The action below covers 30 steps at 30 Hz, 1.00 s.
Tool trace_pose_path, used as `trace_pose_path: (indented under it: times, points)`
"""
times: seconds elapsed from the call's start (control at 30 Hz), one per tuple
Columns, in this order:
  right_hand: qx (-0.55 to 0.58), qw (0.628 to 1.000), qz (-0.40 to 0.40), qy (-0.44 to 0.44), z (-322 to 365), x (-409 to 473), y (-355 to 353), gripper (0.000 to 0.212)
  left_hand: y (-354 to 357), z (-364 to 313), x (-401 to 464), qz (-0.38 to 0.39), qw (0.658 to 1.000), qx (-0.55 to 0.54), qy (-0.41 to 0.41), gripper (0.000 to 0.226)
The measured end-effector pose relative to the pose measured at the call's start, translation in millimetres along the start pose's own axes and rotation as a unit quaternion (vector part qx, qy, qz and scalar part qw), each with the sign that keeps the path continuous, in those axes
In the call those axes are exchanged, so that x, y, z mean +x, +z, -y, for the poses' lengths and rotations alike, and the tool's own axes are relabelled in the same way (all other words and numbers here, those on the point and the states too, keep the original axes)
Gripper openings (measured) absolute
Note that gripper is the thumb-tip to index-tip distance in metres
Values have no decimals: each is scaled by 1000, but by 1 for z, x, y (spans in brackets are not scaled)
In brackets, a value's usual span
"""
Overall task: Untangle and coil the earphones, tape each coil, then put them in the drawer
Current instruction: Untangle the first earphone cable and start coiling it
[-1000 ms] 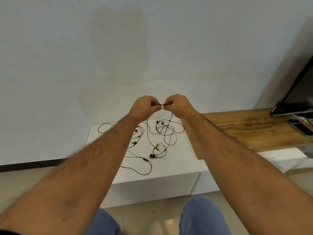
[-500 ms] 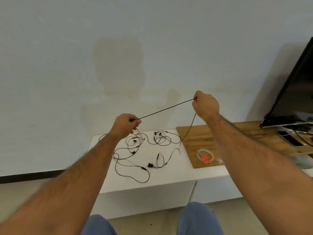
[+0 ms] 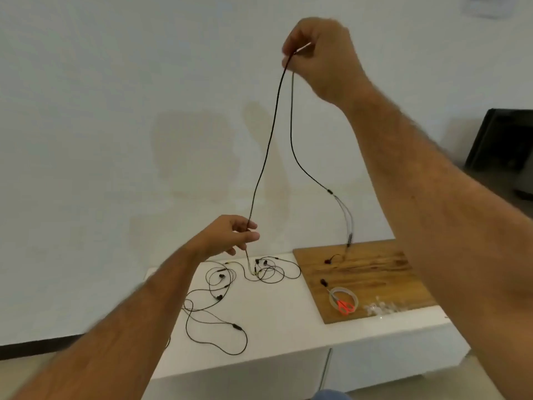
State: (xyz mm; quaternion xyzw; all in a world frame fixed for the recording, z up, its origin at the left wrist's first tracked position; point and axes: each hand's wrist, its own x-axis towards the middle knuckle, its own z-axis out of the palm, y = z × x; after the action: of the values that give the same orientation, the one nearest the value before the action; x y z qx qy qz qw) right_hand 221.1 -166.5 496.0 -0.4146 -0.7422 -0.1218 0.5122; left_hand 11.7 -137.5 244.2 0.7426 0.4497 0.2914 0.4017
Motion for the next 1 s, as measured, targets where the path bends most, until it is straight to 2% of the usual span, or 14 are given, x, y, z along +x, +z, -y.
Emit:
trace_pose_path:
  times: [0.07,0.13,0.17,0.23,0.27,0.37,0.43,0.53,0.6,0.67,0.73,0.77,0.87,1.0]
  points:
    - [63,996,62,-3,9,-4,2,13,-3,-21,-2,-1,998,-69,14,29]
    - [180,976,118,19,13,-10,3,17,-6,-43,-1,-60,982,-175,38,50]
    - [243,959,143,38,14,-14,3,19,-7,-53,0,-101,972,-204,58,53]
    - [339,919,189,73,12,-19,5,22,-9,-76,3,-168,955,-222,102,37]
    - [361,905,208,83,10,-22,6,24,-9,-88,4,-178,951,-223,121,31]
    - [381,887,239,104,1,-32,11,32,-4,-117,3,-140,950,-236,149,33]
    - [404,874,239,128,-5,-41,13,36,2,-126,1,-111,953,-237,156,25]
    - [439,853,222,174,-16,-53,11,31,10,-122,0,-118,958,-206,161,16]
    - [352,889,217,199,-22,-61,10,15,8,-119,0,-130,960,-198,150,15]
    - [186,923,261,215,-28,-69,11,21,3,-120,0,-145,963,-181,139,15]
    - [81,909,341,226,-29,-76,14,32,-2,-122,0,-157,967,-150,132,15]
    - [70,898,371,227,-26,-80,16,34,-4,-124,-1,-161,969,-132,130,16]
    - [198,857,403,252,-19,-93,24,35,-10,-127,-3,-173,970,-98,140,20]
    - [397,786,383,278,-12,-112,35,43,-16,-125,-5,-194,963,-105,153,17]
